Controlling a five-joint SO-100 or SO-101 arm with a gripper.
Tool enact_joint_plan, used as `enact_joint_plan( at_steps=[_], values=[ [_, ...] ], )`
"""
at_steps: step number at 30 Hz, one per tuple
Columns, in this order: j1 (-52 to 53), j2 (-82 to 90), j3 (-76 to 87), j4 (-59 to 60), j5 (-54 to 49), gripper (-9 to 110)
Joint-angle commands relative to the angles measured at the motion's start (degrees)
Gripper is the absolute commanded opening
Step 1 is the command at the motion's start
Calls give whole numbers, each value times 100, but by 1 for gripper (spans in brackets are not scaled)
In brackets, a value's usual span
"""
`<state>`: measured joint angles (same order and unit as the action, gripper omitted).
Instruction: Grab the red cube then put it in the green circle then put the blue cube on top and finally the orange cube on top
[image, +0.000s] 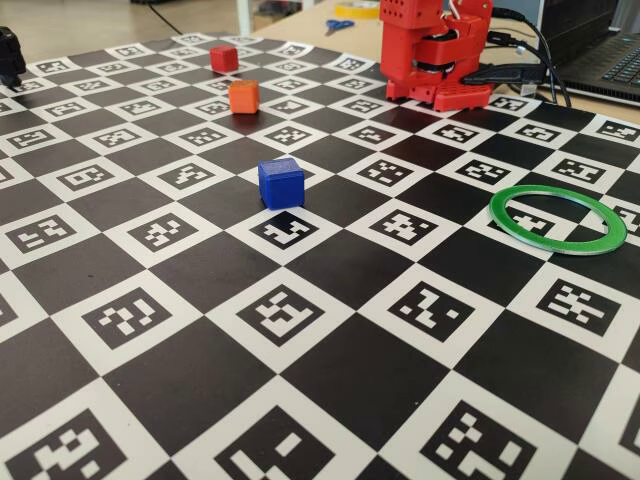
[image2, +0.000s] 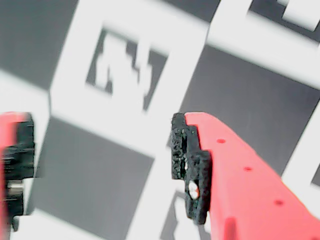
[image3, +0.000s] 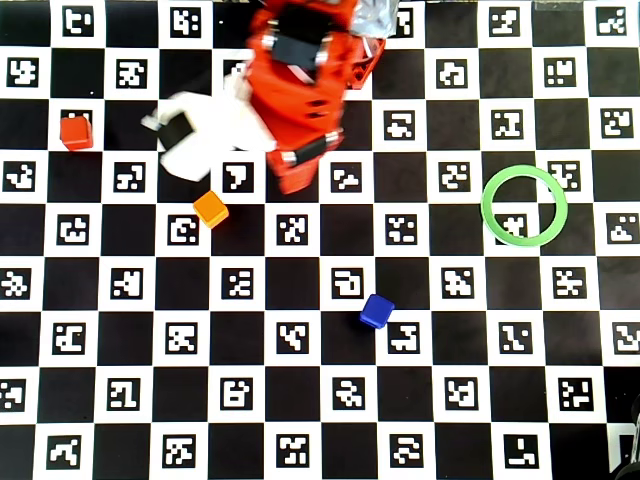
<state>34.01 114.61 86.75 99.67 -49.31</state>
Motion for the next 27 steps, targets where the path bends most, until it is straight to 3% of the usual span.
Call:
enact_joint_plan(
  at_steps=[1, 14, 27],
  values=[
    [958, -193, -773, 360, -123, 29],
    [3015, -1011, -1046, 62, -2197, 38],
    [3814, -3331, -3357, 396, -2575, 38]
  ],
)
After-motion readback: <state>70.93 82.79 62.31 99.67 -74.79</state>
